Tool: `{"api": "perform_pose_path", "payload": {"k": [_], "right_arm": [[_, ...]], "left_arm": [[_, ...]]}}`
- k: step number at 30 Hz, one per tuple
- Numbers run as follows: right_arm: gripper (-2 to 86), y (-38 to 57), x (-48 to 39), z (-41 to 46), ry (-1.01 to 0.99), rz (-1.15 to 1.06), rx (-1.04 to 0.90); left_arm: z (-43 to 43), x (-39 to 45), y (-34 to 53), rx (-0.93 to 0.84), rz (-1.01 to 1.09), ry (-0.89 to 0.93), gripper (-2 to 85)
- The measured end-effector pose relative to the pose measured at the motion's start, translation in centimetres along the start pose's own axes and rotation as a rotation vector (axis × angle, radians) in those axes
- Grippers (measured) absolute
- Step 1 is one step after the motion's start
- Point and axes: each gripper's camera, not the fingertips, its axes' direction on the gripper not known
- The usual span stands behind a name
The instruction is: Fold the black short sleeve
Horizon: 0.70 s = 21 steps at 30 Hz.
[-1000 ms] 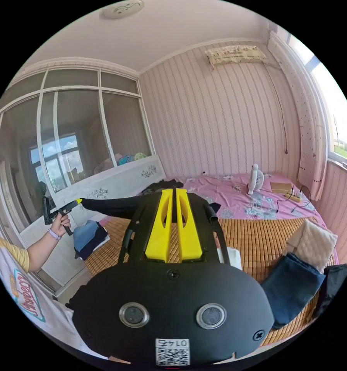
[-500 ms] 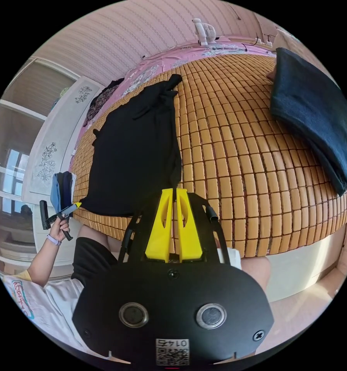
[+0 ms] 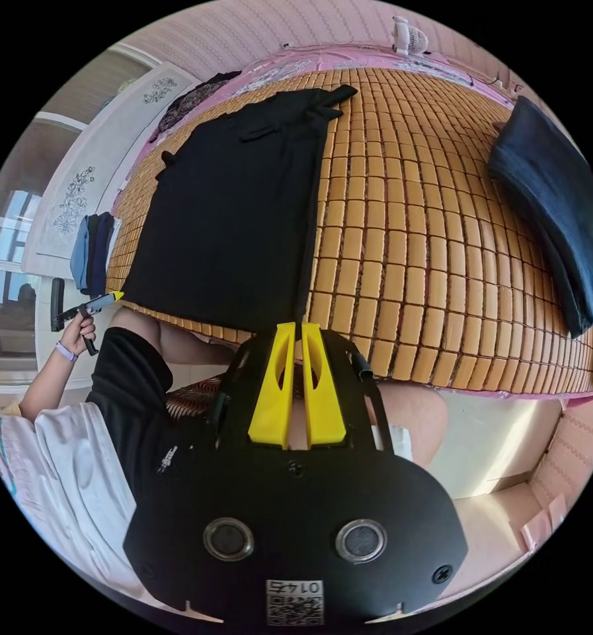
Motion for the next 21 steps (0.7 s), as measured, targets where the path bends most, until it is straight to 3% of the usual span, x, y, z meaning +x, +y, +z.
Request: {"api": "perform_pose_path", "payload": {"k": [5,21], "right_arm": [[1.1,-0.7,-0.1,0.4,0.027,-0.050,-0.033],[3.9,-0.7,0.4,-0.6,-0.005,-0.209,-0.008]], "left_arm": [[-0.4,0.6,-1.0,-0.018,-0.022,0.122,-1.0],[-6.2,6.1,-2.9,0.128,-0.065,0.068,-1.0]]}}
